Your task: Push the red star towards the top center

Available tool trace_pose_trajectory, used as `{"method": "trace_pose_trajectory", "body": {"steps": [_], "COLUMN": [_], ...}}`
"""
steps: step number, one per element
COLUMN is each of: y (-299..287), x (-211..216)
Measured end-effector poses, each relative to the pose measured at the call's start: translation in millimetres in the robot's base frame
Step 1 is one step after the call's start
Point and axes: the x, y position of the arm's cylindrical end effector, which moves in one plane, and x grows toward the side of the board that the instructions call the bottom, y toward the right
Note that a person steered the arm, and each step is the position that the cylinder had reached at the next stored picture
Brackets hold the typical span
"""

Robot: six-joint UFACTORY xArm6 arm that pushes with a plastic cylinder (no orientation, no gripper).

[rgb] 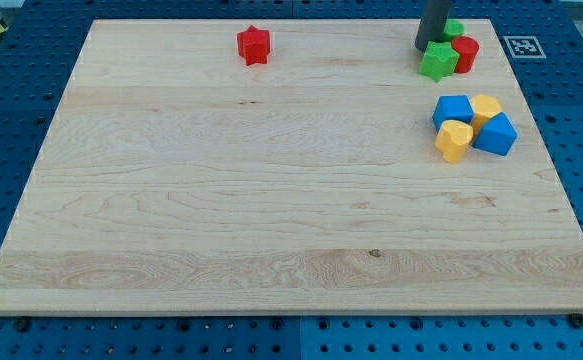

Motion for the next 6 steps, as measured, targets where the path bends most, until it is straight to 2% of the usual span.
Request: {"method": "trace_pose_trajectory", "body": {"steps": [1,2,4,5,6], "y": [-41.5,-107.4,-190.9,-263.0,-283.5], "x": [-4.1,-4.3,63.1,72.4,37.5]}}
